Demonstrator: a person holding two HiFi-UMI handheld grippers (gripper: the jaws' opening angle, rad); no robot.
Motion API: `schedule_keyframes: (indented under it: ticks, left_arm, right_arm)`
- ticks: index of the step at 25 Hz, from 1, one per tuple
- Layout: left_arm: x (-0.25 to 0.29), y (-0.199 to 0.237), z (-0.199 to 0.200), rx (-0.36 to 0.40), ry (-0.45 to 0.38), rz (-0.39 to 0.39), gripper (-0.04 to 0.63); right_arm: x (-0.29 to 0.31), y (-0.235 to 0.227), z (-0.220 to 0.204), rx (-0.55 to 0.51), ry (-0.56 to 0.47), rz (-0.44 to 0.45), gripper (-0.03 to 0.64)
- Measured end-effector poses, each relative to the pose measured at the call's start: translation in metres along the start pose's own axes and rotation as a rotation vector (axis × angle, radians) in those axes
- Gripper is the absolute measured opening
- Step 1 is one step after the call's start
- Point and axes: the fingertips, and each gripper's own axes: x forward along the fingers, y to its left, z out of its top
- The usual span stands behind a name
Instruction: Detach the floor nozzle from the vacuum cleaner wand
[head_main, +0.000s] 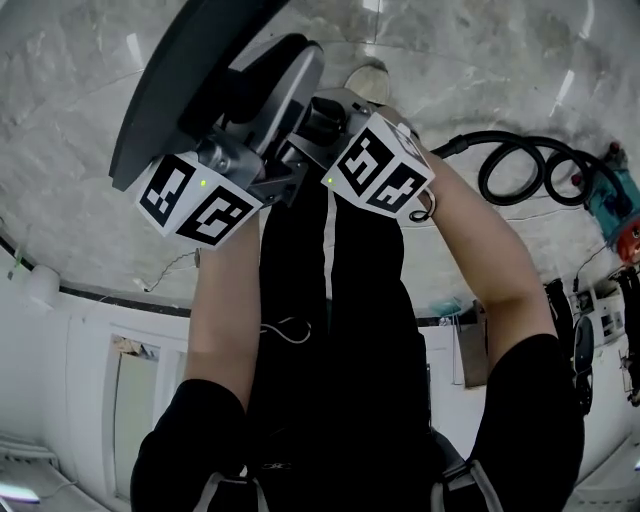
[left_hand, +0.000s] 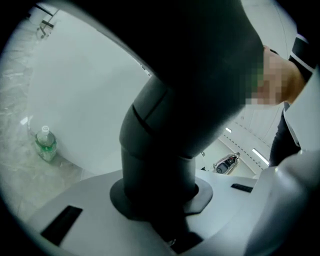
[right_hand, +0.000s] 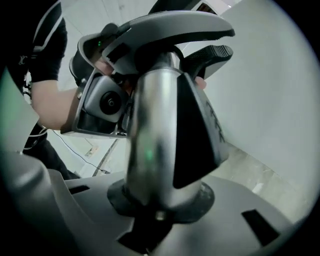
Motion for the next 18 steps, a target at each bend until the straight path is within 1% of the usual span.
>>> schedule_keyframes:
  ticks: [2, 4, 5, 6, 7, 8, 10, 11, 13, 14, 15, 16, 17, 18]
  left_arm:
    - [0.001, 0.0, 0.002, -0.011, -0.002, 0.026, 0.08]
    - [0.002, -0.004, 0.007, 0.004, -0.018, 0.04, 0.08]
    - [0.001, -0.006, 0.008, 0.004, -0.022, 0.044, 0.08]
    - [-0.002, -0.008, 0.007, -0.001, -0.019, 0.043, 0.08]
    - [-0.005, -0.011, 0.005, -0.008, -0.009, 0.034, 0.08]
    - [-0.01, -0.016, 0.002, -0.011, 0.004, 0.016, 0.078]
    - [-0.016, -0.029, -0.004, -0.017, 0.025, -0.03, 0.08]
    - [-0.018, -0.031, -0.007, -0.035, 0.029, -0.04, 0.08]
    - [-0.024, -0.026, -0.012, -0.104, 0.022, -0.012, 0.08]
    - [-0.027, -0.022, -0.011, -0.142, 0.008, 0.018, 0.08]
    - [-0.029, -0.016, -0.009, -0.182, -0.01, 0.051, 0.08]
    - [-0.029, -0.01, -0.006, -0.226, -0.026, 0.082, 0.08]
    - [-0.029, -0.004, -0.003, -0.269, -0.035, 0.105, 0.08]
    - [-0.028, 0.0, -0.001, -0.301, -0.038, 0.118, 0.078]
  right_arm:
    - [-0.001, -0.006, 0.003, 0.002, -0.008, -0.095, 0.075]
    - [-0.005, -0.012, 0.007, -0.011, -0.03, -0.184, 0.058]
    - [-0.007, -0.012, 0.007, -0.014, -0.03, -0.2, 0.057]
    - [-0.009, -0.008, 0.007, -0.014, -0.022, -0.188, 0.057]
    - [-0.012, 0.001, 0.004, -0.011, -0.009, -0.147, 0.057]
    - [-0.015, 0.012, 0.001, -0.008, 0.005, -0.083, 0.057]
    - [-0.022, 0.034, -0.007, 0.0, 0.028, 0.067, 0.055]
    - [-0.024, 0.043, -0.011, 0.012, 0.04, 0.14, 0.055]
    - [-0.028, 0.061, -0.014, 0.062, 0.069, 0.299, 0.055]
    - [-0.03, 0.07, -0.014, 0.095, 0.088, 0.376, 0.055]
    - [-0.032, 0.076, -0.013, 0.126, 0.11, 0.434, 0.055]
    - [-0.035, 0.079, -0.012, 0.154, 0.134, 0.454, 0.055]
    - [-0.036, 0.077, -0.01, 0.177, 0.156, 0.428, 0.055]
    - [-0.035, 0.074, -0.008, 0.19, 0.173, 0.358, 0.055]
